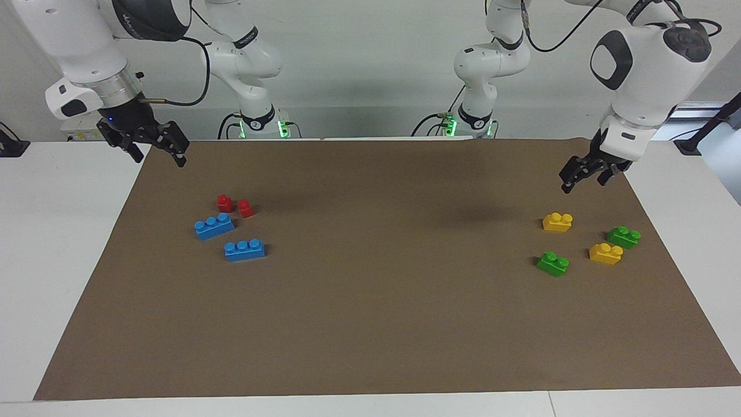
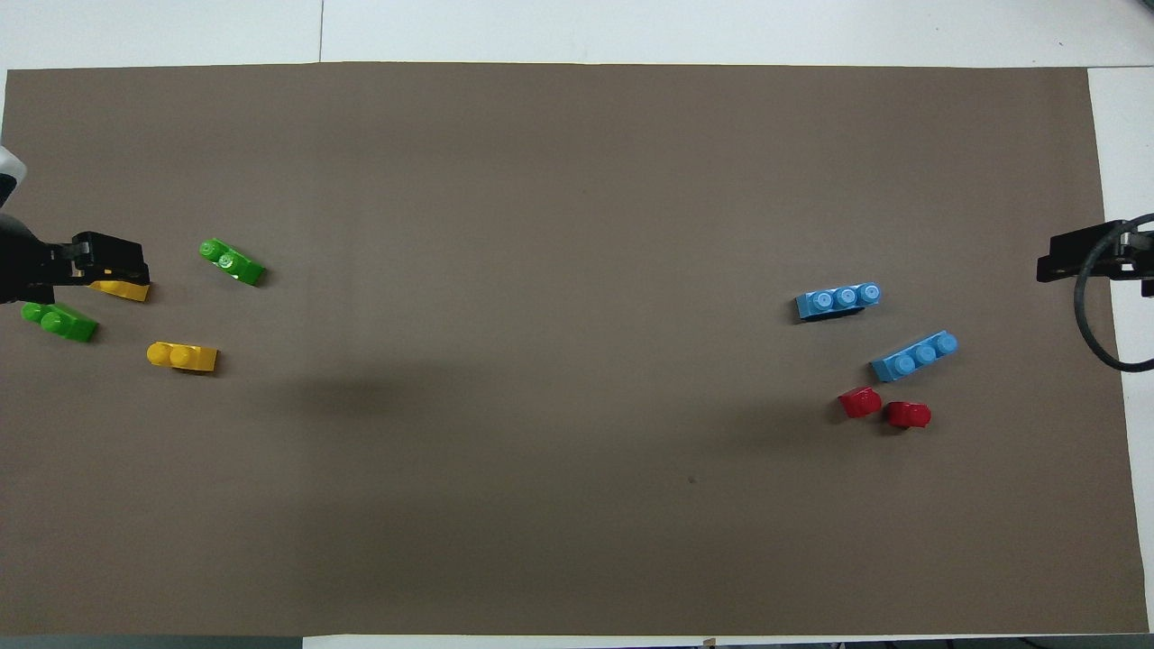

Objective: Remove green block with left arm and hold with right

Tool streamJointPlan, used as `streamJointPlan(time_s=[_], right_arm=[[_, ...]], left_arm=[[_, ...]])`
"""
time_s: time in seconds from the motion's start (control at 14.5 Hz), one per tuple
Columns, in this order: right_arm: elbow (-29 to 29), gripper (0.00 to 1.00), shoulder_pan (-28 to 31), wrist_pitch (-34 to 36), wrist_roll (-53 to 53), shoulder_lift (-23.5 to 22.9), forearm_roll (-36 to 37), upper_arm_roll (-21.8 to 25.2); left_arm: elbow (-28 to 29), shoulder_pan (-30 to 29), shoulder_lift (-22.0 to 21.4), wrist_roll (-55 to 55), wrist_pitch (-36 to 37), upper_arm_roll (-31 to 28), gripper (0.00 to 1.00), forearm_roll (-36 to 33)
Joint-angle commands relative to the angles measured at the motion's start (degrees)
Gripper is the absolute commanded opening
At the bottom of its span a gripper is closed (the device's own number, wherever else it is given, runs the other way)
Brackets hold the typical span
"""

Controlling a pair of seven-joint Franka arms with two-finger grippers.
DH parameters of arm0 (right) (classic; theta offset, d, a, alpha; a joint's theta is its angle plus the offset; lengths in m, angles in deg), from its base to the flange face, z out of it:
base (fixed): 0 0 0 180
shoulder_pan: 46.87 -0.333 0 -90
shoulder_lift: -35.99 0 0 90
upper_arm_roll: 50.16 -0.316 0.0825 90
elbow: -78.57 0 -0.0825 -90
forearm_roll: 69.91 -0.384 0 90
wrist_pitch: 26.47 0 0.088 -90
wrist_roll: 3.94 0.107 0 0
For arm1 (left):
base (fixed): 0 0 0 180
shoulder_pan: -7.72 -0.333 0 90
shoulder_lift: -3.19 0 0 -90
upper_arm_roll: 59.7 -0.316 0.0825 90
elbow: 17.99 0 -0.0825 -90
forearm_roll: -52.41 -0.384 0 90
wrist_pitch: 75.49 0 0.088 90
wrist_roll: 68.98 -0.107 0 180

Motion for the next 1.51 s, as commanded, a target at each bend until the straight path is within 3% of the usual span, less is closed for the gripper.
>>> streamJointPlan(time_s=[0.0, 0.28, 1.44], right_arm=[[-1.2, 1.00, 0.7, 0.7, -2.3, -0.6, 0.9, -0.2], [-1.5, 1.00, 1.0, 0.7, -10.5, -0.6, 1.4, -0.1], [-1.0, 1.00, 0.6, 1.4, -5.6, -0.4, 1.0, -0.1]], left_arm=[[1.1, 1.7, -3.4, -1.6, 2.9, -0.1, 1.00, 0.7], [1.1, 2.4, -5.7, -6.1, 6.7, -0.1, 1.00, 0.7], [1.1, 2.4, -7.1, -4.8, 7.3, 0.0, 1.00, 1.9]])
